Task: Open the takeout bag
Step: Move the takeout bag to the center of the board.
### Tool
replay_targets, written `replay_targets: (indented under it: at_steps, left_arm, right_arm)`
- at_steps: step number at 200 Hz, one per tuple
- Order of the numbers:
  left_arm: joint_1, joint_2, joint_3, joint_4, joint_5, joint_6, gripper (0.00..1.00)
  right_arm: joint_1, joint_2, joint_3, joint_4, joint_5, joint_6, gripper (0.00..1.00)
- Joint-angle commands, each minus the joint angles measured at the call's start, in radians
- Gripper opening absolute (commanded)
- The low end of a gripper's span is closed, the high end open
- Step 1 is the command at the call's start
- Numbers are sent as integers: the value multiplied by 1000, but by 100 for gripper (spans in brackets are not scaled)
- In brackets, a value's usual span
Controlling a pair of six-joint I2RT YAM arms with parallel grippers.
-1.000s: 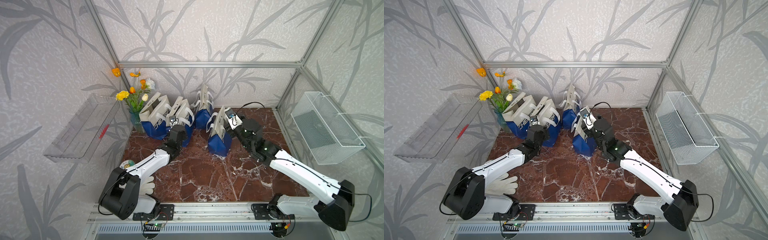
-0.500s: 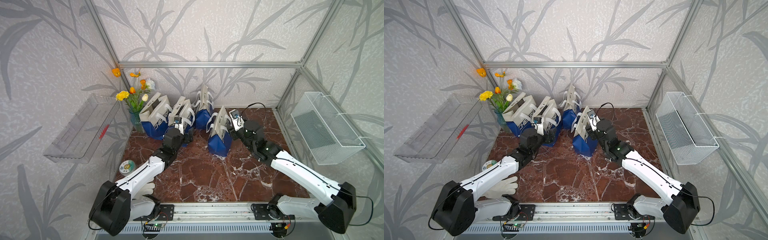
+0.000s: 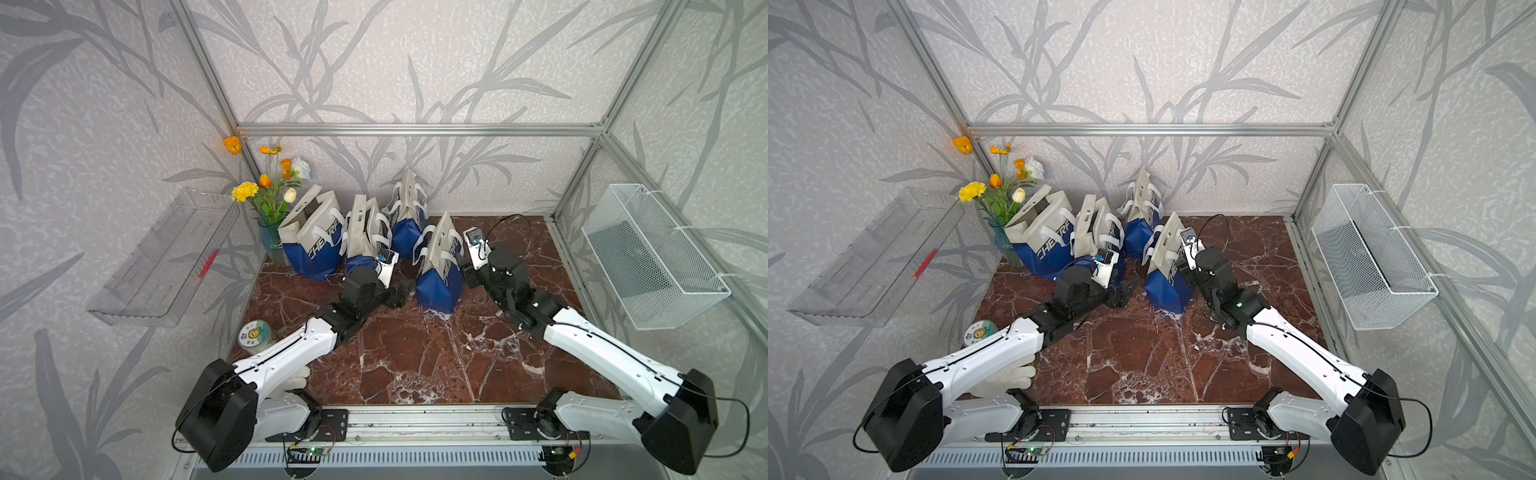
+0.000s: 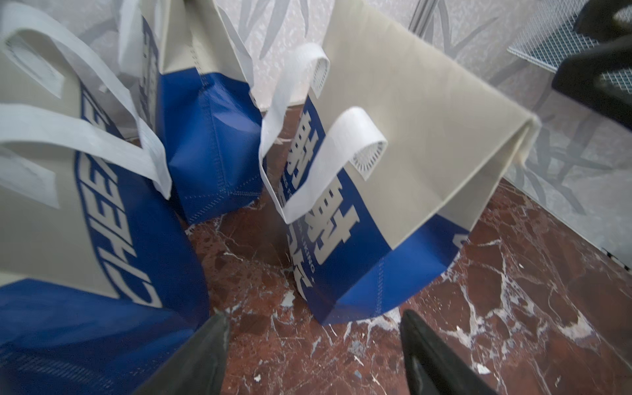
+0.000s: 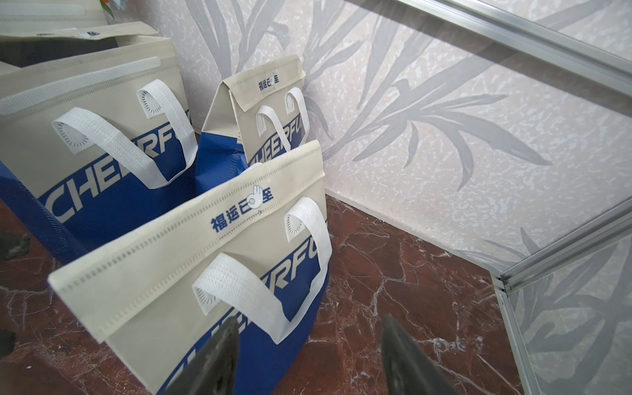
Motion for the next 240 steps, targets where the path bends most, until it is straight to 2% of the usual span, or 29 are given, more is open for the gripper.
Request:
replay_targets:
  at_steps: [1, 61, 108, 172, 240]
  left_arm:
    - [-26, 17, -8, -68, 63, 40, 78]
    - [-61, 185, 59, -13, 86, 65, 79]
    - [-62, 347, 135, 81, 23, 53, 83]
    - [-61, 549, 278, 189, 145, 60, 78]
    - [-52, 766, 478, 305, 139, -21, 76]
  right_arm:
    - [-4, -38, -12, 23, 24, 13, 65]
    - [-3, -72, -41, 31, 21, 26, 67]
    - [-4, -97, -66, 35, 29, 24, 67]
    - [-6, -104, -90, 62, 32, 25, 67]
    - [-7, -119, -100, 62, 38, 25, 67]
